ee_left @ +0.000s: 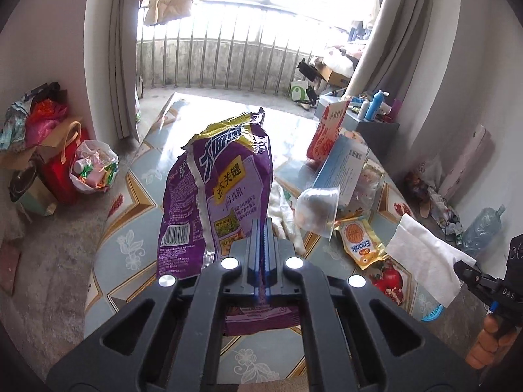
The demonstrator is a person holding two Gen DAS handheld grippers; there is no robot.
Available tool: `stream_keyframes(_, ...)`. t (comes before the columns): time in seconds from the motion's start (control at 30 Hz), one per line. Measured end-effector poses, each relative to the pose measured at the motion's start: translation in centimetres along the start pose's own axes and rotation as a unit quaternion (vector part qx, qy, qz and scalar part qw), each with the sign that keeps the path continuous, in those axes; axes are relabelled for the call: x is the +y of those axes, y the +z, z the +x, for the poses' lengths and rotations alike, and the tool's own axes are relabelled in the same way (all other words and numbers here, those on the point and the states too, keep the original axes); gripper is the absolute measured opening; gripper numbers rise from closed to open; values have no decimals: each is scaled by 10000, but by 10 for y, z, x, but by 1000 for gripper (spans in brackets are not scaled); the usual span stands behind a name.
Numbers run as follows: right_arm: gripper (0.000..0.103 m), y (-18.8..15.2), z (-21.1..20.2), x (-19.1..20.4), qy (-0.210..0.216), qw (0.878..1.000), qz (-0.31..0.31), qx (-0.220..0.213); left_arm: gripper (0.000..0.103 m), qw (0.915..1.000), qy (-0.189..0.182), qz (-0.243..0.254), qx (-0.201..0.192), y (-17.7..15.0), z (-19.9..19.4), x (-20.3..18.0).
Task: Collect trash
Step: 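Lift the purple snack bag and white tissue off the table, then carry both items over the blue wastebasket and open both tools to drop them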
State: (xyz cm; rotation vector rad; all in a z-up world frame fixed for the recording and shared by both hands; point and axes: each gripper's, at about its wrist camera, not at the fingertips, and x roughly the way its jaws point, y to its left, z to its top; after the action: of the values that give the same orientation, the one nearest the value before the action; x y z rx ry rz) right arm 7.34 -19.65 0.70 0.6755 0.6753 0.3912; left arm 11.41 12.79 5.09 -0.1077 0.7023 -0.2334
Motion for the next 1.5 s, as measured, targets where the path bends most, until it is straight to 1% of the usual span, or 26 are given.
stream_keyframes(0.23, 3, 9, -31, 0, 157, 9988, 65, -467, 0, 9979, -318, 307, -467, 22, -29, -24)
stream_keyframes(0.3, 3, 10, -42, -1, 145, 9979, 81, -628, 0, 9964, -493, 446, -518, 29, -32, -37)
stream_keyframes(0.4, 3, 12, -59, -6, 128, 9960, 134, -871, 0, 9925, -867, 653, -556, 40, -34, -63)
stream_keyframes(0.53, 3, 14, -84, -16, 6, 9925, 215, -1200, 0, 9830, -1388, 1028, -618, 51, -32, -108)
stream_keyframes(0.67, 3, 14, -111, -30, -160, 9873, 353, -1539, 0, 9687, -1970, 1404, -557, 55, -22, -161)
stream_keyframes(0.8, 3, 11, -136, -50, -384, 9806, 552, -1839, 0, 9505, -2552, 1739, -335, 52, -5, -218)
stream_keyframes(0.9, 3, 9, -154, -69, -664, 9742, 714, -2035, 0, 9328, -2986, 2014, -101, 44, 12, -262)
stream_keyframes(0.97, 3, 6, -168, -84, -878, 9686, 853, -2162, 0, 9201, -3256, 2171, 166, 40, 28, -293)
stream_keyframes(1.03, 3, 2, -181, -102, -1091, 9623, 1041, -2263, 0, 9069, -3546, 2225, 482, 33, 47, -322)
stream_keyframes(1.07, 3, -1, -187, -112, -1200, 9588, 1147, -2307, 0, 8986, -3683, 2287, 682, 29, 59, -339)
stream_keyframes(1.13, 3, -6, -197, -132, -1439, 9515, 1368, -2350, 0, 8855, -3874, 2353, 1023, 20, 80, -369)
stream_keyframes(1.17, 3, -9, -201, -143, -1561, 9476, 1479, -2363, 0, 8769, -3977, 2413, 1208, 15, 92, -384)
stream_keyframes(1.3, 3, -20, -210, -189, -1936, 9325, 1964, -2334, 0, 8512, -4216, 2481, 1901, -14, 141, -436)
stream_keyframes(1.43, 3, -31, -206, -241, -2171, 9174, 2491, -2218, 0, 8336, -4195, 2637, 2441, -48, 195, -484)
stream_keyframes(1.5, 3, -30, -201, -270, -2225, 9103, 2748, -2153, 0, 8272, -4118, 2715, 2694, -66, 219, -509)
